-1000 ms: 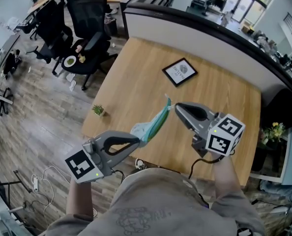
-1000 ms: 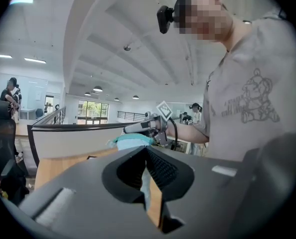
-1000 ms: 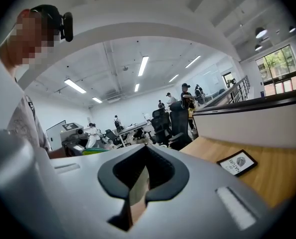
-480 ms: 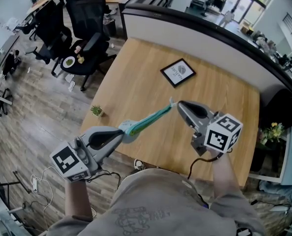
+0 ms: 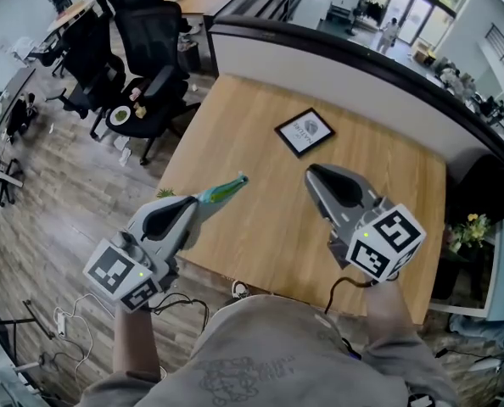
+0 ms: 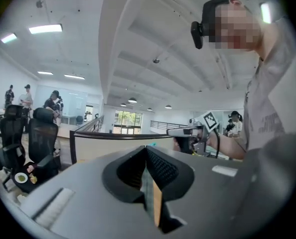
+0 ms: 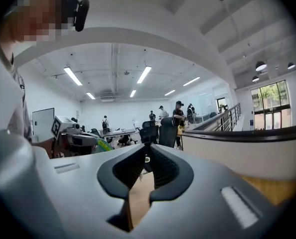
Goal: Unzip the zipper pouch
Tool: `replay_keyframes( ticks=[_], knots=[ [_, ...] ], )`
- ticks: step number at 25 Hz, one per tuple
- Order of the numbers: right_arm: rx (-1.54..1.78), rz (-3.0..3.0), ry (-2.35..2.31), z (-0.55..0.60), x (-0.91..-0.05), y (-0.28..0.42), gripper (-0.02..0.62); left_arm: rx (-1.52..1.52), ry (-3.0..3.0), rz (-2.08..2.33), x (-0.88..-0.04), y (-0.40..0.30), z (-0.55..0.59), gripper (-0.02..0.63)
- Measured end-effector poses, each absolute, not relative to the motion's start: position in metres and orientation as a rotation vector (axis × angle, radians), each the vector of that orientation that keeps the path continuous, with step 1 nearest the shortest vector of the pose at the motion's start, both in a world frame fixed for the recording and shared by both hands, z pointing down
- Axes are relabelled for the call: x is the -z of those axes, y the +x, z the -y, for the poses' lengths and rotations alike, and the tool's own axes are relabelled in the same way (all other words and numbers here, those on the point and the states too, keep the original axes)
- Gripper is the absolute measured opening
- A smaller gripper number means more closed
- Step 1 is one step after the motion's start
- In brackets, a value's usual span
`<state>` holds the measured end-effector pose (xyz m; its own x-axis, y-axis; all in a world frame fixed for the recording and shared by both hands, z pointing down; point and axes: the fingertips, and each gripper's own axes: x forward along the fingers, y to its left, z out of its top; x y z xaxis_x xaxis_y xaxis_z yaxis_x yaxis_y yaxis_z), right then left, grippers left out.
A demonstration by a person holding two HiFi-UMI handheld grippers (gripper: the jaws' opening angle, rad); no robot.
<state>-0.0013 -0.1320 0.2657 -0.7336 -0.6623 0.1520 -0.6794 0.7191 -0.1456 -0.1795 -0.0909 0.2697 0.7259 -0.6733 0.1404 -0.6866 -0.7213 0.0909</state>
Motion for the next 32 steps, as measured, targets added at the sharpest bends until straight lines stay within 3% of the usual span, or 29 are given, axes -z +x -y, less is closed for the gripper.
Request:
replay_keyframes(
  ticks=[12, 19, 32],
  knots=[
    [-0.095, 2.963, 1.416, 0.115, -0.177, 0.017, 0.014, -0.069, 2.695, 1.681, -0.211, -0.210, 0.116, 0.006],
    [-0.081, 2.861, 1.509, 0.110, -0.197, 0.033, 0.014, -0.060, 2.644, 1.775, -0.211, -0.220, 0.106, 0.006],
    [-0.136, 2.696, 1.325, 0.084, -0.279, 0.005, 0.011, -0.339, 2.585, 1.732, -0.278, -0.219, 0.094, 0.008]
  ],
)
